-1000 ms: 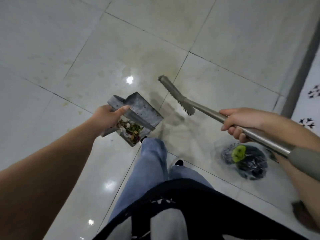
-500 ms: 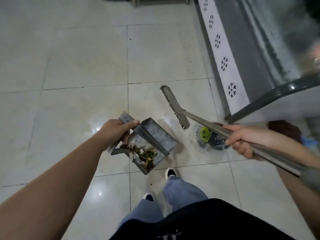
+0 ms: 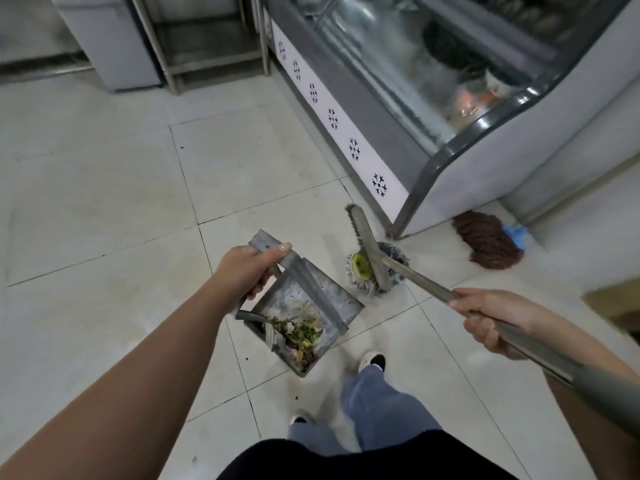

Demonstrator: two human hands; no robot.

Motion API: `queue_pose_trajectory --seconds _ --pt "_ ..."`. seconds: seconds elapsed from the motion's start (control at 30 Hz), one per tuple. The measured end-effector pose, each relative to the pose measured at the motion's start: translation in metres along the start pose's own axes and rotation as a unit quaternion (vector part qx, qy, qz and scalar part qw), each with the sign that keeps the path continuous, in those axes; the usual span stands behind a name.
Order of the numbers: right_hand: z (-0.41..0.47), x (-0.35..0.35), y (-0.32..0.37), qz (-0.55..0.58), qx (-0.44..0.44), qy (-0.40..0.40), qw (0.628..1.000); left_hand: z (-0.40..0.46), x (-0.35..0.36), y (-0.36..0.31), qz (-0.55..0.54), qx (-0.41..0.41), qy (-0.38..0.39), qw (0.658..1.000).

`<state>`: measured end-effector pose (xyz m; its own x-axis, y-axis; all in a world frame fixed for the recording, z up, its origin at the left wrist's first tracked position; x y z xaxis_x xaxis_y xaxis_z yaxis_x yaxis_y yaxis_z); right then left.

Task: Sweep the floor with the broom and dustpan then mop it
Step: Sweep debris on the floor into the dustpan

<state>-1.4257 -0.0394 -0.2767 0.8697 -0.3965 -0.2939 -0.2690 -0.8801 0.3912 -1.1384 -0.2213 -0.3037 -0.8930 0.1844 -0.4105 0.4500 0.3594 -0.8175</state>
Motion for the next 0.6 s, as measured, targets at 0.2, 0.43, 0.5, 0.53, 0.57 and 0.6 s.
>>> queue_pose_trajectory --seconds 0.2,0.43,0.5,0.53,0.57,0.6 --pt "0.0 -0.031 -0.024 0.043 0.034 -0.038 0.998 -0.01 0.026 -0.025 0.012 0.009 0.024 1.0" --pt "0.027 -0.067 -0.027 0.065 0.067 -0.043 0.995 0.002 0.078 -0.063 0.047 0.012 0.072 0.996" --pt "0.041 -0.082 -0.024 0.08 0.068 -0.036 0.994 0.008 0.098 -0.075 0.073 0.013 0.081 0.994" --pt "0.049 -0.089 -0.023 0.086 0.071 -0.031 0.993 0.011 0.108 -0.081 0.088 0.01 0.087 0.992" --pt "0.056 -0.096 -0.02 0.088 0.076 -0.027 0.993 0.014 0.118 -0.086 0.105 0.004 0.094 0.99" --pt "0.063 -0.104 -0.017 0.088 0.083 -0.023 0.992 0.017 0.127 -0.092 0.126 -0.004 0.1 0.987"
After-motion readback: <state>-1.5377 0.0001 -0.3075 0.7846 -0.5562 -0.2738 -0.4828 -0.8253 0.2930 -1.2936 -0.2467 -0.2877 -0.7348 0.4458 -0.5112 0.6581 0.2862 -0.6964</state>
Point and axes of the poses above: each hand's wrist, its own z-axis towards the middle knuckle, its own x-axis out of the palm, y = z × x, the point moved 5 cm from there along z, towards the middle knuckle, and after that the axes turned 15 degrees about -y, right-handed, at the moved point
